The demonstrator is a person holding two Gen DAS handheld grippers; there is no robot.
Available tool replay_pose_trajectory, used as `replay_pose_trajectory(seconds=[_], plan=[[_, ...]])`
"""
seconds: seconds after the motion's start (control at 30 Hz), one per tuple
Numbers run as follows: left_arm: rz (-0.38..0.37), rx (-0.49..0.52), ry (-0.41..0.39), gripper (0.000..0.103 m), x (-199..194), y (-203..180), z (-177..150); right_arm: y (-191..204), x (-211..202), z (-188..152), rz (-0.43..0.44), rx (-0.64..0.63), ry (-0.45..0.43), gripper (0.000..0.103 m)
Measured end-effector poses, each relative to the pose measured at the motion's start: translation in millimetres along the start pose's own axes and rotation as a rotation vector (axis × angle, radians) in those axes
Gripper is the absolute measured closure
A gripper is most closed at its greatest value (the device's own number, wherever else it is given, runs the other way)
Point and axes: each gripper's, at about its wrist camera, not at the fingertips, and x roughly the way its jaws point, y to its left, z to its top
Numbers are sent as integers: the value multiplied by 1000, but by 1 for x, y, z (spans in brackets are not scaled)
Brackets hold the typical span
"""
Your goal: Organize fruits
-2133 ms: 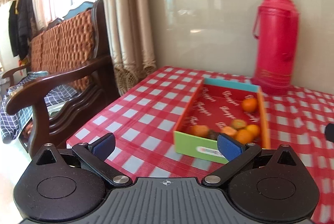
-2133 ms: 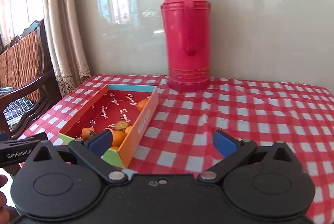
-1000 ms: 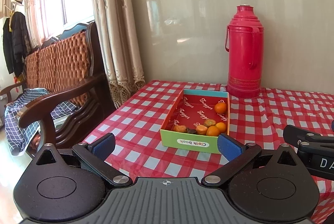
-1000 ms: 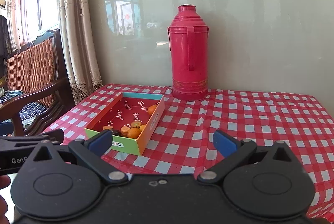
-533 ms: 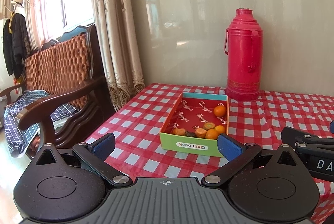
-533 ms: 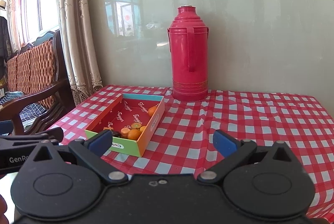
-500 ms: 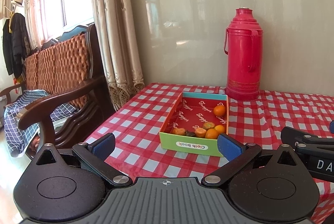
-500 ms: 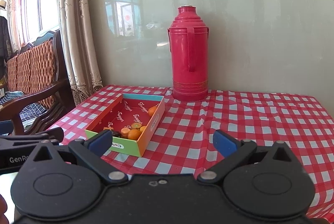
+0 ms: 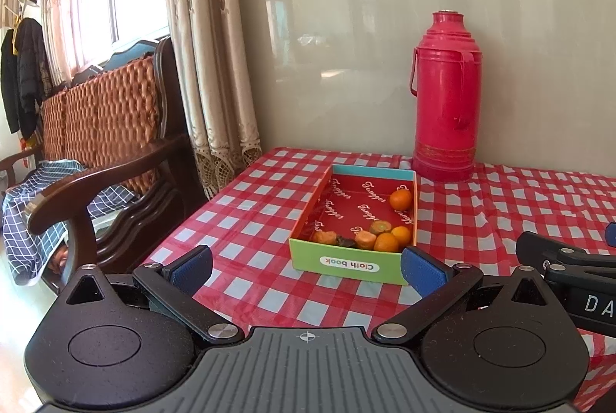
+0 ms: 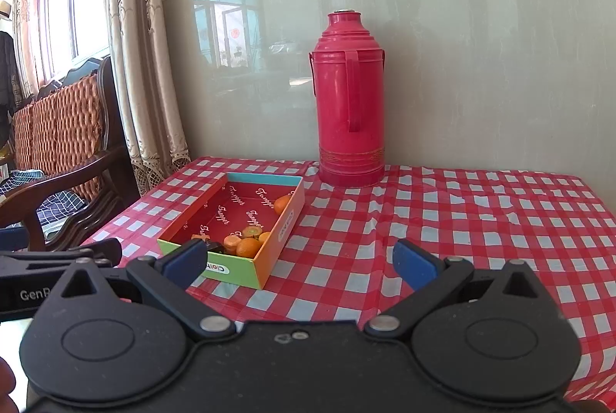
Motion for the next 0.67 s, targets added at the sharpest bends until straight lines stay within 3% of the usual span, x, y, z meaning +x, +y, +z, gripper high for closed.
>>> replay_pose_trajectory(seconds=[0.67], plan=[[-29, -22, -8, 0, 5, -1, 1, 1, 0, 3, -8, 20, -19, 6]])
